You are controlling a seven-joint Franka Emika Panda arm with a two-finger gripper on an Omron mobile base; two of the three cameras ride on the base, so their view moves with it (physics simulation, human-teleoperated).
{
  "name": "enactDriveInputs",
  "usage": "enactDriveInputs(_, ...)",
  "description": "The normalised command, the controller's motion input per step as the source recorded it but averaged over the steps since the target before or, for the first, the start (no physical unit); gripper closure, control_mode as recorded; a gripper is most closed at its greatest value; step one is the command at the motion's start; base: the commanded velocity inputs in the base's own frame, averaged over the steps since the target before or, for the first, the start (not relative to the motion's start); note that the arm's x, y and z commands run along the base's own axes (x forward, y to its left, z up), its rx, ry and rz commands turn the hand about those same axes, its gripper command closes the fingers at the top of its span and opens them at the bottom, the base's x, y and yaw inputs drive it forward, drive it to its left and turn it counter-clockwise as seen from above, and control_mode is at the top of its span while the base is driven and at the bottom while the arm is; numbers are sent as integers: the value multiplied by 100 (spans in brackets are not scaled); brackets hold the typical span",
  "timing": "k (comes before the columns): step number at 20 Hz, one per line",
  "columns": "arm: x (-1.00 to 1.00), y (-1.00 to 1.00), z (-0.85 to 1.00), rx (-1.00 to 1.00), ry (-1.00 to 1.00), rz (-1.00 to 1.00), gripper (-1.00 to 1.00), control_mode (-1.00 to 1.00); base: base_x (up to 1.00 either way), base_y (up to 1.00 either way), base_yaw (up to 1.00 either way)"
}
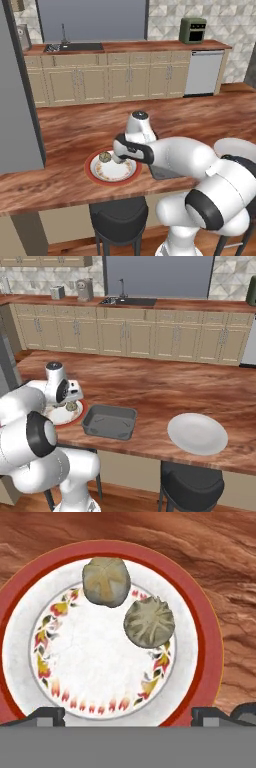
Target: Place two dumplings into each of the tupperware containers and then place the containers in the fridge.
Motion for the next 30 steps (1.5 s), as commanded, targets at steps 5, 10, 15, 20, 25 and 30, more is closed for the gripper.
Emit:
enactDriveInputs(5, 35, 11, -33, 0, 0, 0, -100, -100, 0, 0, 0)
enactDriveInputs(10, 39, 13, -30, 0, 0, 0, -100, -100, 0, 0, 0)
enactDriveInputs(15, 34, 3, -25, 0, 0, 0, -100, -100, 0, 0, 0)
enactDriveInputs(20, 33, 0, -17, 0, 0, 0, -100, -100, 0, 0, 0)
enactDriveInputs(25, 13, 5, -9, 0, 0, 0, -100, -100, 0, 0, 0)
enactDriveInputs(30, 1, 2, -12, 0, 0, 0, -100, -100, 0, 0, 0)
